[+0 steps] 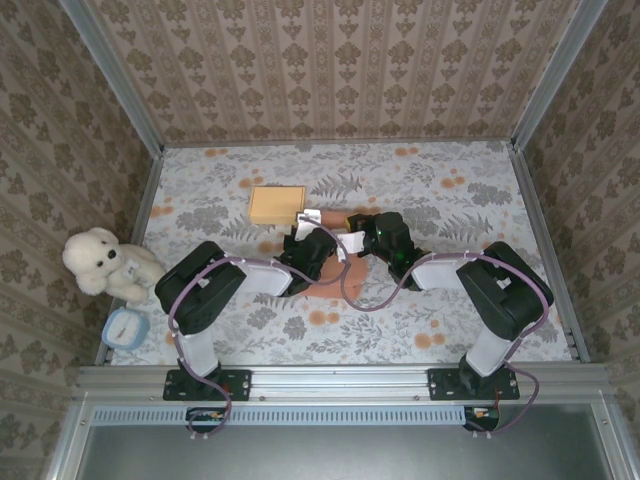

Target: Fold the paper box

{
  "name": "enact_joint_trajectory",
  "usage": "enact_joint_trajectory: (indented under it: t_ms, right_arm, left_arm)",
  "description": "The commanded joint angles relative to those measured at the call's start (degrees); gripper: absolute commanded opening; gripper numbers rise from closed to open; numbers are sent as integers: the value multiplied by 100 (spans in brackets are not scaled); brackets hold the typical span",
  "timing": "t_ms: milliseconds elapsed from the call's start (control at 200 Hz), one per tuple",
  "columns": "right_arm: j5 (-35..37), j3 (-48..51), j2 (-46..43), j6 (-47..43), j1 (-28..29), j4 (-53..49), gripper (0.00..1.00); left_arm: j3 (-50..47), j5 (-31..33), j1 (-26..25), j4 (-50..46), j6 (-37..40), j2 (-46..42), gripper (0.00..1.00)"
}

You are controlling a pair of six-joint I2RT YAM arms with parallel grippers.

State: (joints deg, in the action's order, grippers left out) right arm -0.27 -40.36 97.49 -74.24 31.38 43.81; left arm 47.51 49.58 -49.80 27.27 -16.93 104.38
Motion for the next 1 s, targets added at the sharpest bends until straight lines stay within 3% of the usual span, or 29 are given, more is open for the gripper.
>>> enact_joint_trajectory:
  t_ms: [0,70,200,365,515,690,995]
  right_arm:
    - [625,169,51,204,-176,-664,0]
    - [621,161,53,226,-180,-663,0]
    - [599,142,79,268,-182,-698,0]
    - [594,142,121,313,-184,-736,0]
    - [599,136,130,322,-184,-744,0]
    - [581,114,132,318,-190,-780,0]
    - [616,115,138,349,-184,-797,0]
  left_arm:
    - [10,1620,337,-823,235,63,14]
    - [-24,1482,332,-724,259,49,15]
    - [-353,465,323,-22,433,-111,23]
    - [-572,-471,272,499,565,-267,25]
    - [-757,-800,270,724,577,-448,29]
    - [-999,-1066,277,747,469,-820,44]
    - [-994,-2041,473,332,173,-1275,48]
